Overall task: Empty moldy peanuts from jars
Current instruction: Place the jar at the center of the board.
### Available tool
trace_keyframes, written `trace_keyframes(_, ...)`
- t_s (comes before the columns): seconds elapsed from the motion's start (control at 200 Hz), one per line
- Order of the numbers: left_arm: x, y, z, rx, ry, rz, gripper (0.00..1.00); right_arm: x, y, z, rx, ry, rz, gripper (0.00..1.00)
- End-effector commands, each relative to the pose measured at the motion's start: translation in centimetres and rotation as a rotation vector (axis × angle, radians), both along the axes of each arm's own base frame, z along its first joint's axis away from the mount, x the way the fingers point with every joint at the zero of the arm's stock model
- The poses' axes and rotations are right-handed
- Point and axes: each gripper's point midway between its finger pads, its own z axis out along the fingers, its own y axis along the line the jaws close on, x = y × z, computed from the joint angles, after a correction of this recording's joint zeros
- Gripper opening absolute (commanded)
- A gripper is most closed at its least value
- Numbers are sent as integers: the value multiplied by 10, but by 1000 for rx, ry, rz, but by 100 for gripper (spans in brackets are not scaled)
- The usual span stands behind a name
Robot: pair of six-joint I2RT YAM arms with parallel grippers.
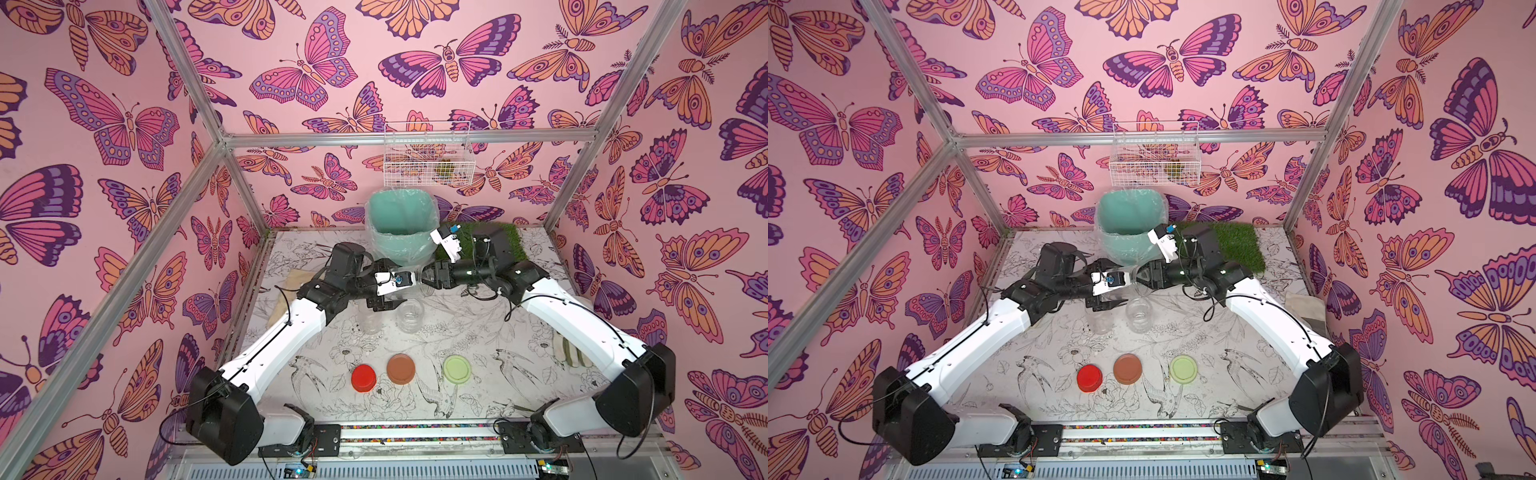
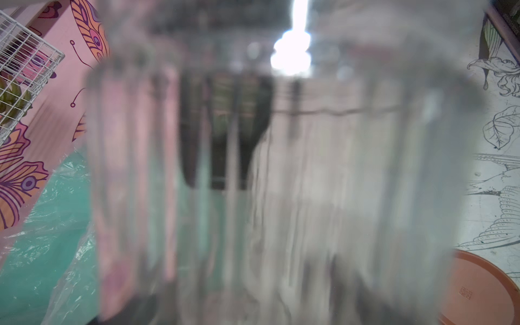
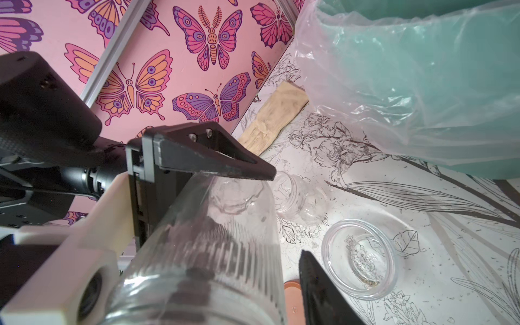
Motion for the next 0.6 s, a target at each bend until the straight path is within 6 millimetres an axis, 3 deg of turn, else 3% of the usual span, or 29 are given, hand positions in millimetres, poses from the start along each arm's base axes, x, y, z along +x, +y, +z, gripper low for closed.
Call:
trace_keyframes(0.0,-5,-3,21,-62,-50,-21,0,-2,7,6,-2,-1,28,46)
trace_keyframes(0.17,-3,-4,13,-75,-20,1,0,-5,10,2,5,7,35,31)
trace_keyframes(0.28,-3,-5,14,-108,-11,12,5,-7,10,-3,6,26,43,22)
trace_keyframes(0.421,-1,-3,10,-116,-12,34,14,-8,10,5,19,11,44,12)
trace_keyframes(0.516,-1,0,7,-112,-3,52,22,-9,7,13,32,-12,36,5)
trace_keyframes(0.596,-2,1,2,-110,10,58,38,-9,3,20,35,-33,21,1)
